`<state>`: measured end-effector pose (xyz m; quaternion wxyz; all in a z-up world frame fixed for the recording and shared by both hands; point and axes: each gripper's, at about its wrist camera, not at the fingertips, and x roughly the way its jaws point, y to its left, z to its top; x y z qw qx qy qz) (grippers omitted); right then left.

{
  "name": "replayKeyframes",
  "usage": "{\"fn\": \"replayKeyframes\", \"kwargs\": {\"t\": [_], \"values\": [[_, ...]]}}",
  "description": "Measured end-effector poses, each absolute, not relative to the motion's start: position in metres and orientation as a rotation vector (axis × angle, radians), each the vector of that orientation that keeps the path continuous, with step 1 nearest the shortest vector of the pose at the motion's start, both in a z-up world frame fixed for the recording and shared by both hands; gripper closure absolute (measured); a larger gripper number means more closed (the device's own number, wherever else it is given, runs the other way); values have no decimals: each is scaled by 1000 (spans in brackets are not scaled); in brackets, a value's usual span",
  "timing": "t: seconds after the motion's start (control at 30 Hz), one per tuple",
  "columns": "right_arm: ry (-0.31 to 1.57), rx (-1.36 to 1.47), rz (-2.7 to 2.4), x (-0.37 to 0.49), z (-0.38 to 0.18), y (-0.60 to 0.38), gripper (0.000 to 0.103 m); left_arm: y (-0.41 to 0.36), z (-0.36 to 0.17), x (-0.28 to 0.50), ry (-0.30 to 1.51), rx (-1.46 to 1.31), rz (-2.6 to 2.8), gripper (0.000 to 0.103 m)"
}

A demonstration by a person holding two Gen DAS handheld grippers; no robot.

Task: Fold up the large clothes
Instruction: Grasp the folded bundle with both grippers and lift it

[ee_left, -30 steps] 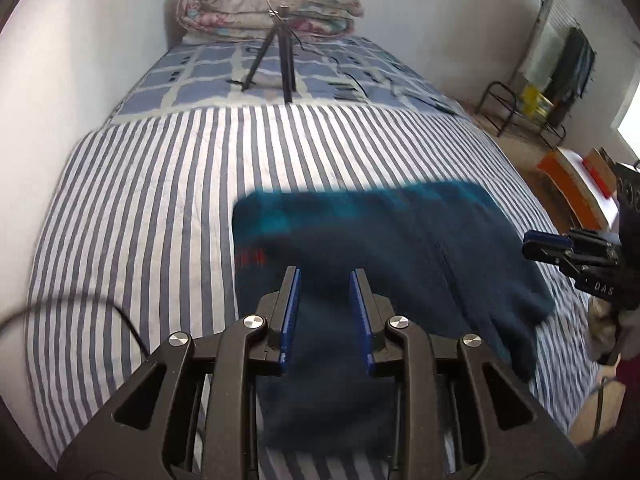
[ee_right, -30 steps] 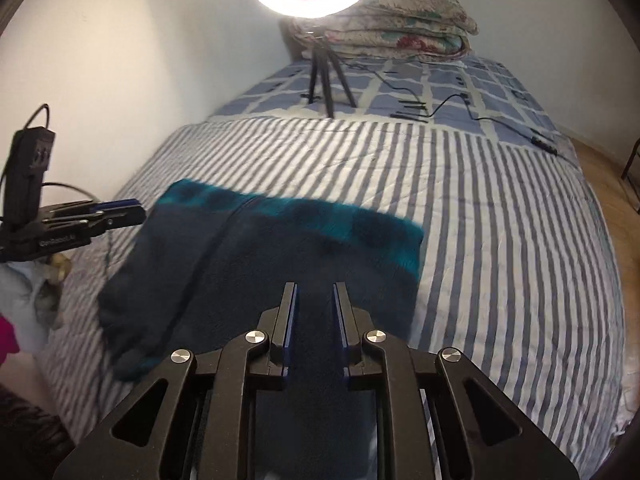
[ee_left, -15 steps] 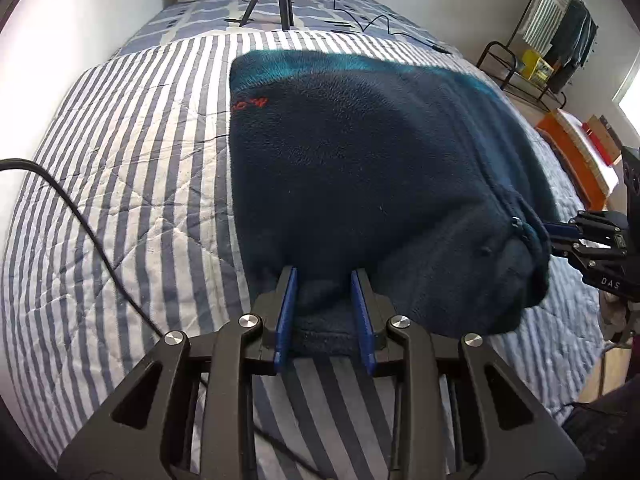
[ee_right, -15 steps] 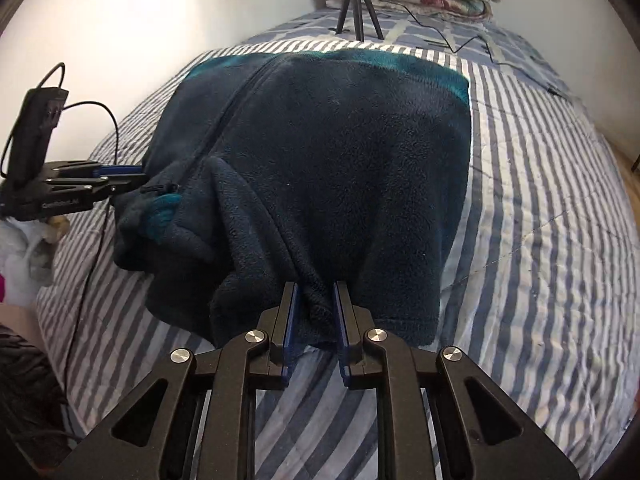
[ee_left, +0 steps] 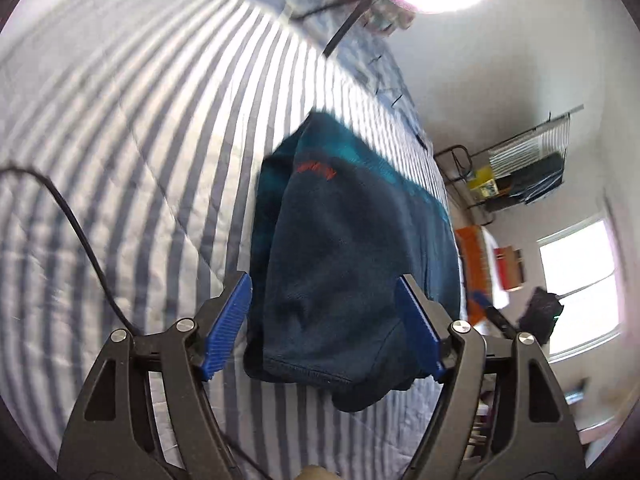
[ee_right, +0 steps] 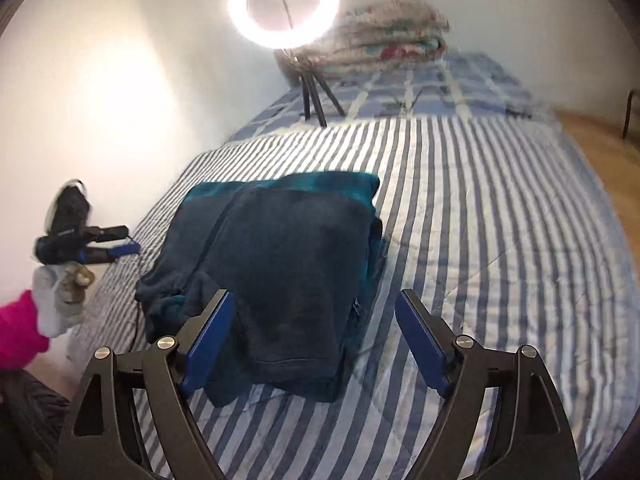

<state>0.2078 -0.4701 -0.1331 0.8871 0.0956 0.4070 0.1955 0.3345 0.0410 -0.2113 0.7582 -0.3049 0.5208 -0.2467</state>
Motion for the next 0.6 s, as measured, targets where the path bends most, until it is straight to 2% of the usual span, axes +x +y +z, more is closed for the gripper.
{"fn": "replayKeyframes", "kwargs": {"t": [0.2,0.6], "values": [[936,417,443,227,-172,-488,21,47,-243,351,1180,-764,-563,27],[1029,510,555,254,-212,-481,21,42,-272,370,1199,-806,-622,27]]}}
